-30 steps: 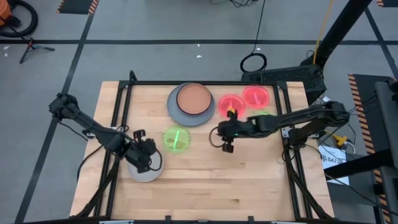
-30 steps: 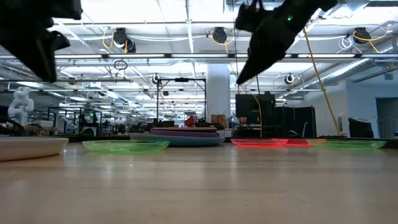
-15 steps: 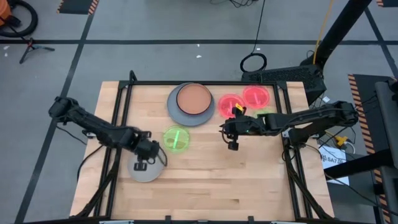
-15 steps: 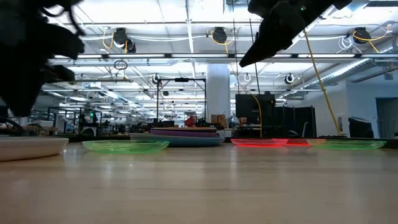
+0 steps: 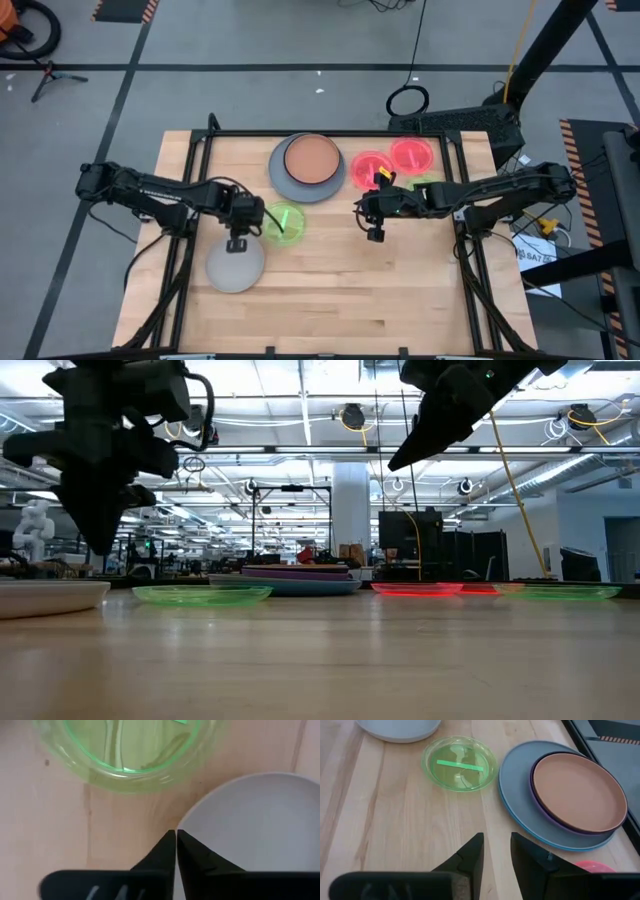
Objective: Stack plastic plates
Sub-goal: Stack the light gray plate on top of the brown plate
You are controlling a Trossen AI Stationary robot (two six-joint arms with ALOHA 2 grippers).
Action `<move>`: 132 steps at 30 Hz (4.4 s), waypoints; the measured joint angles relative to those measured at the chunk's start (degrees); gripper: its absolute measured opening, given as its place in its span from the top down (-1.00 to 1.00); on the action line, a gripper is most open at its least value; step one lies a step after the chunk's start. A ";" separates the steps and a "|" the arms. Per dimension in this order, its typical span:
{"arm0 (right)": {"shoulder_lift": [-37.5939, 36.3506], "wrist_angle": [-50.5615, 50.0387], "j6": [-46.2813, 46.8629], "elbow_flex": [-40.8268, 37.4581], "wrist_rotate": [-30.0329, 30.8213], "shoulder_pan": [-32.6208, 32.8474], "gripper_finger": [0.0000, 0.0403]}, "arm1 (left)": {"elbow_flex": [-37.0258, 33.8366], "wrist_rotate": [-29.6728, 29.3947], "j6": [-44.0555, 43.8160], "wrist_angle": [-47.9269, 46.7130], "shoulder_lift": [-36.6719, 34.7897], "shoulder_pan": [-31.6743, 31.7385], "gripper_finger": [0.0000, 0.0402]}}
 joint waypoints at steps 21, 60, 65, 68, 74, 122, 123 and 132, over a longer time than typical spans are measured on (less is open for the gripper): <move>0.02 -0.22 -0.10 0.07 -0.12 0.00 0.56 | 0.04 -4.36 0.64 4.08 11.13 -6.39 0.16; 0.02 -0.25 0.32 0.09 -0.35 0.00 0.56 | 14.62 2.97 7.73 0.26 12.92 -11.37 0.95; 0.02 -3.83 3.03 0.09 -0.37 0.02 0.56 | 19.60 0.64 11.57 0.13 11.25 -4.40 0.95; 0.02 -7.46 5.72 0.09 -0.37 0.02 0.56 | 21.88 -2.41 13.30 0.00 10.78 2.00 0.95; 0.04 -8.80 7.62 0.09 -0.37 0.02 0.56 | 24.43 -6.56 14.42 7.32 11.00 16.60 0.95; 0.04 -9.31 8.43 0.09 -0.31 0.04 0.56 | 30.86 -7.32 2.23 21.35 26.45 39.89 0.78; 0.04 -9.31 8.43 0.09 -0.31 0.06 0.56 | 30.88 -7.31 2.49 21.36 26.45 39.82 0.78; 0.04 -9.29 8.43 0.09 -0.29 0.06 0.56 | 30.86 -7.15 3.46 21.39 26.45 39.76 0.50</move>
